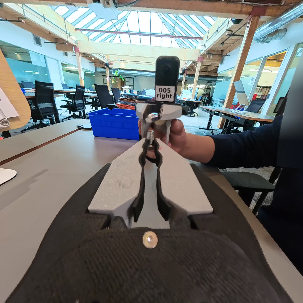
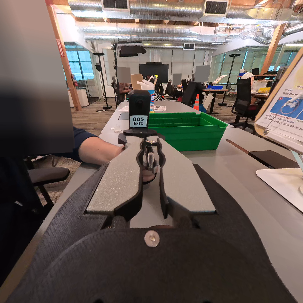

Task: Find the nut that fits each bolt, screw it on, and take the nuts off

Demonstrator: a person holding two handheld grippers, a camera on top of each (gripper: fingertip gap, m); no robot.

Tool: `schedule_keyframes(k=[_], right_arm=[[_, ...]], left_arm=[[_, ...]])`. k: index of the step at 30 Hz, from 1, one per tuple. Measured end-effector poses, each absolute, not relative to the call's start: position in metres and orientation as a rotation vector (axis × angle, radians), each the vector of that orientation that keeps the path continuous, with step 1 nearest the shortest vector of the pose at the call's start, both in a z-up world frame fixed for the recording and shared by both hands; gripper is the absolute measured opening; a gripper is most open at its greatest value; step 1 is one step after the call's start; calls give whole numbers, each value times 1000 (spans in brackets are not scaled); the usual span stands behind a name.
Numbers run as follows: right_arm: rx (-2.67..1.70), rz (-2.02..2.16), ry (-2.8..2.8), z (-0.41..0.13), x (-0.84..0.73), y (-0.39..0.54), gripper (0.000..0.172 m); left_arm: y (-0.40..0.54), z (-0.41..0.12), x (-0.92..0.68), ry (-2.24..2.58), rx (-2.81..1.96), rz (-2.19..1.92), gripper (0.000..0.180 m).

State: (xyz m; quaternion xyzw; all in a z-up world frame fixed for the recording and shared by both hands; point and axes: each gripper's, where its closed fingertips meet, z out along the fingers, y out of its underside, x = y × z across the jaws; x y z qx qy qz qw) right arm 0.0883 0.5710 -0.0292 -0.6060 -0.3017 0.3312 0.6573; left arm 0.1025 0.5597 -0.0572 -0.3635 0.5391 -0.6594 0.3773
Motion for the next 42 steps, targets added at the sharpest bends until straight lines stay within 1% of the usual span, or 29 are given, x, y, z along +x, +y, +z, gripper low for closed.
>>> schedule_keyframes(k=[17, 30, 42], right_arm=[[-1364, 759, -700, -40, 86, 568, 11], [-1406, 539, -840, -52, 89, 567, 11], [-1333, 727, -793, -46, 84, 556, 11]], left_arm=[[558, -54, 100, 1383, -891, -1646, 5], [556, -66, 105, 1451, -901, -1565, 5], [547, -60, 100, 1458, -838, -1605, 5]])
